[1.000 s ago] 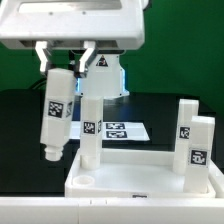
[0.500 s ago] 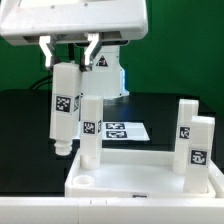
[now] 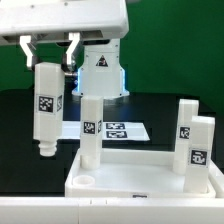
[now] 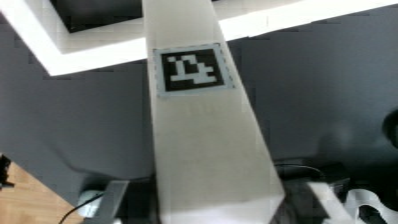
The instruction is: Assemble desk
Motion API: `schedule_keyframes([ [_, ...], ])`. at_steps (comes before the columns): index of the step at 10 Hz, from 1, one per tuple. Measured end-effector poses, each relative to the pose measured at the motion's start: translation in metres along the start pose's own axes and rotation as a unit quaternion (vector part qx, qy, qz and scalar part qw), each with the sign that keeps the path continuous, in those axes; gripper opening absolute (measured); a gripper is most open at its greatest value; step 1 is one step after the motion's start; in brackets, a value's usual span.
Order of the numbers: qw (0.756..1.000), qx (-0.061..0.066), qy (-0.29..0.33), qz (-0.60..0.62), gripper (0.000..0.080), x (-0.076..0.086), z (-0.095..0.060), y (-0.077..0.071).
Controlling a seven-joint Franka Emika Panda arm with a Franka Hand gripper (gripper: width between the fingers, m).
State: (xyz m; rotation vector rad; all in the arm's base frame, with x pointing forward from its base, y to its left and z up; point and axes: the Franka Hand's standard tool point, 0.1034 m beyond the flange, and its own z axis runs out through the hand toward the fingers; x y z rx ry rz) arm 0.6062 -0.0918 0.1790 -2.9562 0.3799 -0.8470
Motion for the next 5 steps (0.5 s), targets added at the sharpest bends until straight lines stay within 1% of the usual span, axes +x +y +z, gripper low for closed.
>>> schedule_keyframes([
  [1,1.0,0.005,-0.006,0.011,0.0291,-0.005,0.007,-0.013],
  [2,1.0,0.009,-0.005,0.013,0.0291,-0.002,0.01,-0.022],
  [4,1.0,0.012,-0.009,0.022,0.0291,-0.004,0.017,-0.03],
  [5,1.0,0.012,-0.011,0.022,0.0291,-0.006,0.02,-0.031],
])
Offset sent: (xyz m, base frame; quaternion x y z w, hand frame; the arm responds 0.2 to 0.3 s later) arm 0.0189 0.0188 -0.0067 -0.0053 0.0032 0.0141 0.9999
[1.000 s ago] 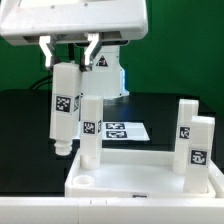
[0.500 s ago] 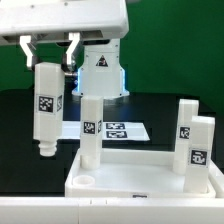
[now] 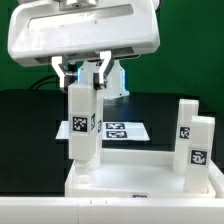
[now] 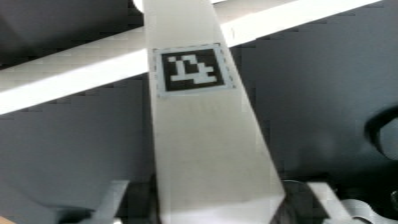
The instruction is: Assemble desk
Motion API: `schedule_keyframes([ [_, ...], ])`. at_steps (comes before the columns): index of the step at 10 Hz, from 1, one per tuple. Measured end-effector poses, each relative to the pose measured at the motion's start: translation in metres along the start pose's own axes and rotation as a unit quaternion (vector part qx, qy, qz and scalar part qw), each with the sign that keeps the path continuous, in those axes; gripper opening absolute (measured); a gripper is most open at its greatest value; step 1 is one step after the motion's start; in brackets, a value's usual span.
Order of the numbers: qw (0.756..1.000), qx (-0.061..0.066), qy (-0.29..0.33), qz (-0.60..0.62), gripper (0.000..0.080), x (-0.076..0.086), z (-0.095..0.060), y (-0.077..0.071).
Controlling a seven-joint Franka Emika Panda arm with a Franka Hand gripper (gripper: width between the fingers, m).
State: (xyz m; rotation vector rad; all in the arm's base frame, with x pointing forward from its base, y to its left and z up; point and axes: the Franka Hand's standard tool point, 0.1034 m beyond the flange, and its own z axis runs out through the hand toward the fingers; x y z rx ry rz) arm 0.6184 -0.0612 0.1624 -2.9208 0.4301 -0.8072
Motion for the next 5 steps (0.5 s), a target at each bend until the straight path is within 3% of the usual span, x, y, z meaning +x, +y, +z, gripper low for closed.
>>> schedule_keyframes([
  [5,1.0,-0.004,-0.016,0.0,0.0291,-0.016,0.015,0.003],
])
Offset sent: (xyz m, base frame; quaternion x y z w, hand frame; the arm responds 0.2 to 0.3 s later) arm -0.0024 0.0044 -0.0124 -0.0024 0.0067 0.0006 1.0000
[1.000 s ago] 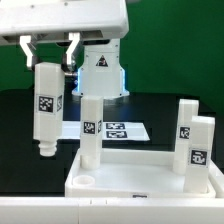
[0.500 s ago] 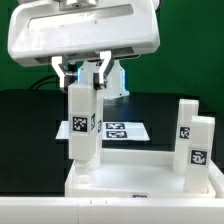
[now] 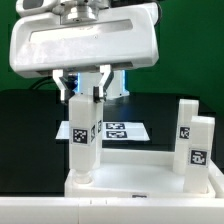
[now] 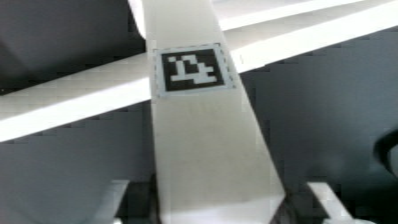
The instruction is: Assemble desk
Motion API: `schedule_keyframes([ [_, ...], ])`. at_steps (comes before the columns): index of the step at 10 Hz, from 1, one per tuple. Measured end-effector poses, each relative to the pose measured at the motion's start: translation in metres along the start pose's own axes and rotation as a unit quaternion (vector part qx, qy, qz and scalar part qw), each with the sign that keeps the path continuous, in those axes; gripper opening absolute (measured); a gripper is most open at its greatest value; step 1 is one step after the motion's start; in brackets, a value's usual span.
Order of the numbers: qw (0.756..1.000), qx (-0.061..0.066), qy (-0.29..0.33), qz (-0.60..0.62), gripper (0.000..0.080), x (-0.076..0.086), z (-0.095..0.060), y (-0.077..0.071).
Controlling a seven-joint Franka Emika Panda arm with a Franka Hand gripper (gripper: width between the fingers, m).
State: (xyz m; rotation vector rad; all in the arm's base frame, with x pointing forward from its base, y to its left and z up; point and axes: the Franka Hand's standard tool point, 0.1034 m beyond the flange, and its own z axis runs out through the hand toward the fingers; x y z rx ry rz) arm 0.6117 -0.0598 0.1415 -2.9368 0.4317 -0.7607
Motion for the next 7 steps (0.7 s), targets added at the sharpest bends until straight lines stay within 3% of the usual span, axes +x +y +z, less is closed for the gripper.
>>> schedule_keyframes([
  [7,1.0,-0.009,0.011,-0.001,0.0291,-0.0018,0.0069,0.0021],
])
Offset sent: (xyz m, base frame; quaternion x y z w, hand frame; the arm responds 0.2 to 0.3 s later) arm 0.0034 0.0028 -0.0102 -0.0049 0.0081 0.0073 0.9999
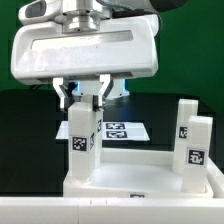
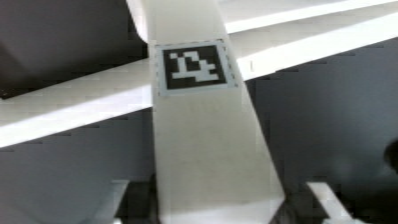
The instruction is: Assemble desk
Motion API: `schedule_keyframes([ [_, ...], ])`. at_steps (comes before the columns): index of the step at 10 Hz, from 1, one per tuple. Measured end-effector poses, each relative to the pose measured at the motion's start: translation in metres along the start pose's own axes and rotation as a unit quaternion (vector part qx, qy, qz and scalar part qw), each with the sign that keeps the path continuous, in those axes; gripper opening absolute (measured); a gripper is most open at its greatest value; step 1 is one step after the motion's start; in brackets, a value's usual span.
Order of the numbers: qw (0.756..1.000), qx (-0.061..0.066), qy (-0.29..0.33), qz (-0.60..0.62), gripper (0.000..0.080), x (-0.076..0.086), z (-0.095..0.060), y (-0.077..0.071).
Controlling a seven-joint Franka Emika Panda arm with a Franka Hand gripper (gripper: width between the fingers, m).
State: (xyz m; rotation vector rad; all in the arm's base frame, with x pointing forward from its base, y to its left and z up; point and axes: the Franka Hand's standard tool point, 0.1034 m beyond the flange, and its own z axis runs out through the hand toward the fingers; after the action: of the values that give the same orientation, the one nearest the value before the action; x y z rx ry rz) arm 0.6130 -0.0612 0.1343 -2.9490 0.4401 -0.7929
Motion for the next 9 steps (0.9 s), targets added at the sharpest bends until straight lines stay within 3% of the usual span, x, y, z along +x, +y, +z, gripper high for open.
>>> schedule_keyframes([
  [1,1.0,0.0,0.0,0.0,0.0291,0.0,0.0,0.0],
  [2,1.0,0.0,0.0,0.0,0.0374,0.0,0.0,0.0],
  [3,1.0,0.0,0.0,0.0,0.0526,0.0,0.0,0.001],
  [4,1.0,0.0,0.0,0.0,0.0526,0.0,0.0,0.001],
  [5,1.0,-0.001,0.0,0.0,0.0621,-0.001,0.0,0.001],
  [7,1.0,0.003,-0.008,0.007,0.0644,-0.002,0.001,0.0],
  [8,0.997,0.029,-0.057,0.035,0.0644,-0.003,0.001,-0.009],
  [9,0.995,0.039,-0.078,0.056,0.0649,0.006,0.0,-0.013],
])
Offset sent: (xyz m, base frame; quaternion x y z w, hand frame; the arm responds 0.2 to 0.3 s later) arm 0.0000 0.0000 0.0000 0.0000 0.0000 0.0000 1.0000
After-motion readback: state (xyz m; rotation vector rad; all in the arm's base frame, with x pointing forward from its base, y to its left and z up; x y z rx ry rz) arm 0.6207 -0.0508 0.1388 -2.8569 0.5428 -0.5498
